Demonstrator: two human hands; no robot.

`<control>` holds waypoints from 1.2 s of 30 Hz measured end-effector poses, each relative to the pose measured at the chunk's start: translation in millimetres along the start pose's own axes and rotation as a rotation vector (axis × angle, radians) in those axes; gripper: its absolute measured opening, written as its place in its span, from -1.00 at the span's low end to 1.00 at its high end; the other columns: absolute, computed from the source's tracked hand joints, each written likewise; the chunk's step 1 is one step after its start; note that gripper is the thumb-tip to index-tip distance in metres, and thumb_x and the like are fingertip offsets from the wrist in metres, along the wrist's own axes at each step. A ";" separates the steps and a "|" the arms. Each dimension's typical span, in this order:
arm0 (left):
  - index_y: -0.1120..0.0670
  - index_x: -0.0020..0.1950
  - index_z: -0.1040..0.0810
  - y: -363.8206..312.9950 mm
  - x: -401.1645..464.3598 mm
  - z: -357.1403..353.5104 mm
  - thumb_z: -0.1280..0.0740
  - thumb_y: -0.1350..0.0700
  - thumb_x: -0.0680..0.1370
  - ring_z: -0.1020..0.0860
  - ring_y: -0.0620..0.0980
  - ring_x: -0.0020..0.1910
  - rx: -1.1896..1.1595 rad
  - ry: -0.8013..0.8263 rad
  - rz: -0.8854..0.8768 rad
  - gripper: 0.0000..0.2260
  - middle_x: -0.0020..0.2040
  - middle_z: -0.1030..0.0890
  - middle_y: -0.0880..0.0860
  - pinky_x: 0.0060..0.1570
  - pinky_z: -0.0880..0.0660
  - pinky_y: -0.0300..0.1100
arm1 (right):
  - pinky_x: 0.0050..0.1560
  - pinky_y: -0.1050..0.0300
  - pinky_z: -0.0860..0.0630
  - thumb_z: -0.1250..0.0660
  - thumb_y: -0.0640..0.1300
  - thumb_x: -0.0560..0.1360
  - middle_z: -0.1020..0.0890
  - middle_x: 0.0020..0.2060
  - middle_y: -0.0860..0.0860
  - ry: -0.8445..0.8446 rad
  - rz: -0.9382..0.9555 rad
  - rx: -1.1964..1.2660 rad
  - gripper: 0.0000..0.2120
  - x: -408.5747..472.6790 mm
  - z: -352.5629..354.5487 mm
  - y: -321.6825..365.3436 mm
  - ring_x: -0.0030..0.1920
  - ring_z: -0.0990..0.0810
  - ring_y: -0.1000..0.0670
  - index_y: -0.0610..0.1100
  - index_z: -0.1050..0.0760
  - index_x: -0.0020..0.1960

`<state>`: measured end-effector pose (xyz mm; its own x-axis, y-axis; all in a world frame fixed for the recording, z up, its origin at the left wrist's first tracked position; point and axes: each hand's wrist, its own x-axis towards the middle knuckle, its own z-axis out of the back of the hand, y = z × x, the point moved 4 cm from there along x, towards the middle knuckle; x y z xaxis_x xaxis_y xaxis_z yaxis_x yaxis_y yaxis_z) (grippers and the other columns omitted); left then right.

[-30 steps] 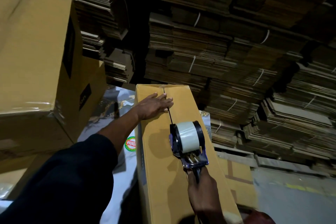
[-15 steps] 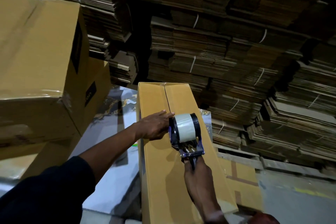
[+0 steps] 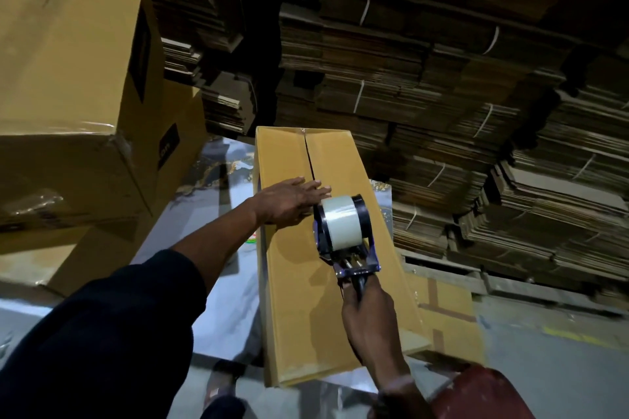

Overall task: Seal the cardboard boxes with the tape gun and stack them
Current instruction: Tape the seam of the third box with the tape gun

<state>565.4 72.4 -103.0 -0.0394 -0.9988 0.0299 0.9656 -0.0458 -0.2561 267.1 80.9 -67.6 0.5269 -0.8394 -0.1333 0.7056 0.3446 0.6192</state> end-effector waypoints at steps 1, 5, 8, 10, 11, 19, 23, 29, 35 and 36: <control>-0.06 0.69 -0.10 0.4 0.1 -0.7 -0.09 -0.01 0.75 0.02 -0.03 0.67 0.012 0.008 0.006 -0.51 0.69 -0.07 -0.08 0.64 0.03 0.06 | -0.18 0.01 -0.52 -0.27 0.00 0.66 -0.65 -0.07 -0.05 0.002 0.003 -0.006 -0.80 -7.4 1.4 -5.5 -0.09 -0.64 -0.15 -0.04 -0.46 0.23; -0.07 0.69 -0.10 -4.4 -0.8 -0.3 -0.02 -0.07 0.77 0.06 -0.04 0.67 0.024 0.033 0.009 -0.53 0.69 -0.05 -0.09 0.64 0.03 0.07 | -0.21 0.01 -0.45 -0.26 -0.01 0.67 -0.63 -0.10 -0.05 0.021 -0.012 -0.009 -0.81 -24.3 5.6 -16.7 -0.11 -0.61 -0.15 -0.08 -0.46 0.21; -0.06 0.69 -0.11 -17.3 -4.5 -4.7 -0.07 -0.03 0.76 0.06 -0.04 0.67 0.011 0.039 0.008 -0.52 0.69 -0.05 -0.07 0.64 0.04 0.09 | -0.20 -0.01 -0.49 -0.26 -0.01 0.66 -0.62 -0.13 -0.03 0.029 -0.020 -0.003 -0.84 -24.3 6.3 -16.4 -0.14 -0.61 -0.13 -0.07 -0.47 0.18; -0.06 0.67 -0.16 -29.4 -13.2 -9.5 -0.13 0.01 0.73 0.02 -0.04 0.67 -0.009 0.021 -0.015 -0.51 0.69 -0.09 -0.06 0.64 0.03 0.11 | -0.20 -0.01 -0.49 -0.26 0.00 0.67 -0.62 -0.14 -0.02 0.031 -0.007 0.007 -0.85 -24.7 8.2 -14.6 -0.15 -0.61 -0.11 -0.05 -0.46 0.17; -0.04 0.65 -0.22 -36.0 -18.7 -12.1 -0.14 0.01 0.71 -0.02 -0.02 0.67 -0.028 0.000 -0.036 -0.52 0.67 -0.15 -0.02 0.64 0.02 0.12 | -0.20 -0.01 -0.50 -0.26 0.00 0.67 -0.62 -0.14 -0.01 0.034 -0.002 0.013 -0.85 -25.1 10.0 -13.5 -0.16 -0.61 -0.10 -0.04 -0.46 0.16; 0.03 0.50 -0.47 -53.2 -35.4 -12.3 -0.12 0.00 0.65 -0.16 0.02 0.64 -0.103 -0.087 -0.047 -0.56 0.57 -0.40 0.08 0.61 -0.10 0.18 | -0.29 -0.01 -0.62 -0.21 0.18 0.67 -0.62 -0.31 -0.08 0.182 0.031 0.166 -0.80 -26.3 12.6 -22.0 -0.31 -0.66 -0.10 0.07 -0.45 0.10; 0.07 0.47 -0.51 -59.1 -37.0 -4.7 -0.26 0.13 0.65 -0.25 0.07 0.61 -0.116 -0.146 -0.070 -0.63 0.55 -0.42 0.14 0.61 -0.11 0.17 | -0.32 0.31 -0.46 -0.27 0.05 0.69 -0.60 -0.26 -0.09 0.124 0.104 0.276 -0.85 -42.3 14.3 -29.6 -0.25 -0.63 -0.02 -0.01 -0.51 0.14; 0.12 0.41 -0.55 -55.3 -34.5 -7.0 -0.29 0.17 0.66 -0.24 0.05 0.62 -0.075 -0.151 -0.053 -0.68 0.54 -0.43 0.13 0.61 -0.12 0.14 | -0.19 -0.10 -0.60 -0.29 0.21 0.61 -0.54 -0.26 0.04 -0.104 0.190 0.330 -0.77 -51.7 4.2 -45.5 -0.21 -0.61 -0.13 0.10 -0.53 0.14; 0.09 0.44 -0.53 -47.8 -31.1 -5.8 -0.31 0.13 0.66 -0.20 0.03 0.63 -0.047 -0.121 -0.033 -0.66 0.57 -0.39 0.10 0.61 -0.11 0.17 | -0.30 0.17 -0.43 -0.40 -0.07 0.60 -0.49 -0.32 0.13 -0.218 0.270 0.304 -0.91 -47.3 -0.4 -42.0 -0.31 -0.48 0.10 0.00 -0.60 0.10; 0.08 0.45 -0.53 -44.4 -28.9 -5.2 -0.31 0.13 0.66 -0.17 0.02 0.64 -0.041 -0.105 -0.019 -0.66 0.58 -0.37 0.11 0.61 -0.09 0.16 | -0.30 0.20 -0.41 -0.41 -0.10 0.60 -0.48 -0.32 0.13 -0.227 0.267 0.305 -0.91 -45.7 -1.2 -41.6 -0.32 -0.46 0.10 -0.02 -0.61 0.10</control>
<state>522.4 103.2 -97.5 -0.0284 -0.9903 0.1360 0.9536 -0.0676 -0.2932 214.3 105.4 -88.1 0.5300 -0.8207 0.2135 0.3698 0.4502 0.8127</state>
